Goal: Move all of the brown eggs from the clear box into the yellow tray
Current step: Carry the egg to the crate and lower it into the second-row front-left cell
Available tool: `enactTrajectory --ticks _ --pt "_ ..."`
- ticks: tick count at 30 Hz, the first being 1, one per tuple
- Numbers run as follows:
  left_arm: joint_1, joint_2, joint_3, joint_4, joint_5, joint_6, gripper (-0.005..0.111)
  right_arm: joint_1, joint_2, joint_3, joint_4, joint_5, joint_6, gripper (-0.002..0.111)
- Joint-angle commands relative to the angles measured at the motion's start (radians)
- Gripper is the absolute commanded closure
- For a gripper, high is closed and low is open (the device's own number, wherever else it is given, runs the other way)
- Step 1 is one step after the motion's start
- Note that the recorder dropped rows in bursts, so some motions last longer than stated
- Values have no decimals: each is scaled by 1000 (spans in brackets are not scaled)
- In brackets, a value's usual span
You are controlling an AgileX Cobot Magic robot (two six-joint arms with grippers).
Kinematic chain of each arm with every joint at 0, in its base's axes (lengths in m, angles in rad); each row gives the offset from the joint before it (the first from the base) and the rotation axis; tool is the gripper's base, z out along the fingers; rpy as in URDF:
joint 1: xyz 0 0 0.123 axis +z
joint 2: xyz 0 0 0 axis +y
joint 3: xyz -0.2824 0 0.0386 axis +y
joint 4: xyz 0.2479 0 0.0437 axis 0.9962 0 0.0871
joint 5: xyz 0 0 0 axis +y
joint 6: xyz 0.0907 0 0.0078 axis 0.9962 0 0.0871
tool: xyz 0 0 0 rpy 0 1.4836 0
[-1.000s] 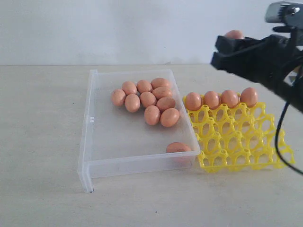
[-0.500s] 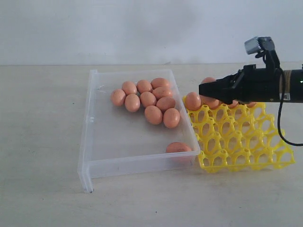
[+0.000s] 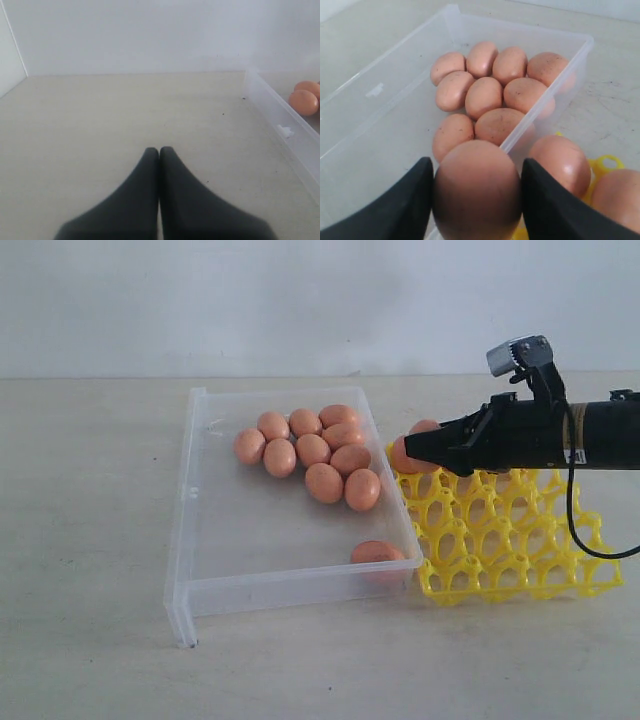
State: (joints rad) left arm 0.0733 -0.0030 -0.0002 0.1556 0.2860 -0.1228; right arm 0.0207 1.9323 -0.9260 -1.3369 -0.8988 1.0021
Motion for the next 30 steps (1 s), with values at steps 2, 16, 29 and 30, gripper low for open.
enactTrajectory --ticks 2,16,29,30 --pt "-4 3 0 -2 -2 -4 111 0 35 -11 85 36 -85 109" --pt "-4 3 0 -2 -2 -4 111 5 91 -34 99 16 -132 109" --pt "-4 3 0 96 -2 -4 79 61 104 -34 134 87 -229 109" --pt "-4 3 0 96 -2 -4 79 61 104 -34 134 95 -230 109"
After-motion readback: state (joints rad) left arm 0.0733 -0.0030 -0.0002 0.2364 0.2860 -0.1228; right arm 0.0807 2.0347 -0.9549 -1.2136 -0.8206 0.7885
